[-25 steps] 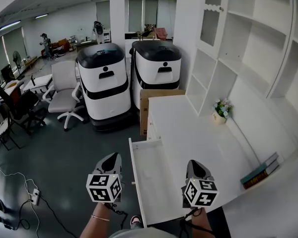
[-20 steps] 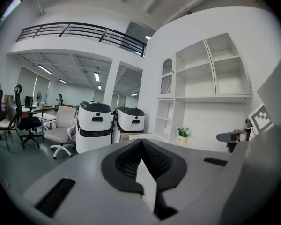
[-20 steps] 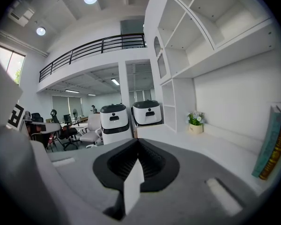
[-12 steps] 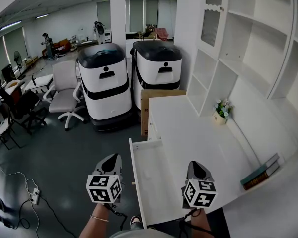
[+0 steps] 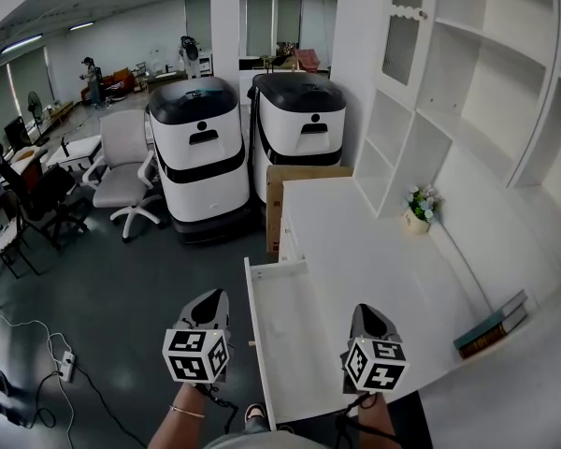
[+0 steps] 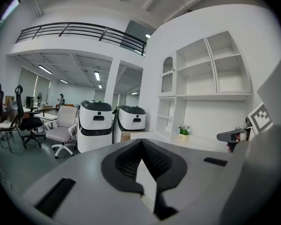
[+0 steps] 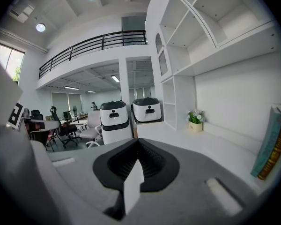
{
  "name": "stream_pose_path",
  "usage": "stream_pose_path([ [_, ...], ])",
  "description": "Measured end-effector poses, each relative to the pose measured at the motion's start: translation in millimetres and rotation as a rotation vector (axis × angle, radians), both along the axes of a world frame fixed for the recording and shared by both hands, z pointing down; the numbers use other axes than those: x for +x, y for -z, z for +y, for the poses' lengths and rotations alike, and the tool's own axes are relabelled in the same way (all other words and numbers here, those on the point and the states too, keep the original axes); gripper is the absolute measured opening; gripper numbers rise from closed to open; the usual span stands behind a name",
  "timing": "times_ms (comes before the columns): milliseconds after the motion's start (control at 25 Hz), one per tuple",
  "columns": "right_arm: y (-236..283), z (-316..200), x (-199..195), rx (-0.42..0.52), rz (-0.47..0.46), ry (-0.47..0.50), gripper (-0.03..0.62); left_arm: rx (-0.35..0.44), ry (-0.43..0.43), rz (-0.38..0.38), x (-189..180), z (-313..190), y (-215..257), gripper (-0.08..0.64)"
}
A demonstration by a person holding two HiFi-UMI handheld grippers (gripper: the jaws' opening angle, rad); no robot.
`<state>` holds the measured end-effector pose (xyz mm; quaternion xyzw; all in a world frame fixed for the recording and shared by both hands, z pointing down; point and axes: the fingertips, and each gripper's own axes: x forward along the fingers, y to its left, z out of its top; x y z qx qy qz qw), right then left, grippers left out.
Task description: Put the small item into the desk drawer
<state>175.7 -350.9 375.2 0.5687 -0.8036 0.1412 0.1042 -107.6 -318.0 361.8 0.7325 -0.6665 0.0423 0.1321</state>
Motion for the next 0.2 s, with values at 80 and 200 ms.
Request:
stream_pose_path([
  [80, -2.7, 0.4, -1.0, -0.006, 0.002, 0.002, 0.005, -0.002, 0.003, -0.001, -1.0, 0.0, -1.3, -0.002],
  [200, -3.9, 0.1, -2.1, -0.012, 0.001, 0.002, 0.005, -0.006, 0.005, -0.003, -2.2, -0.9, -1.0, -0.002],
])
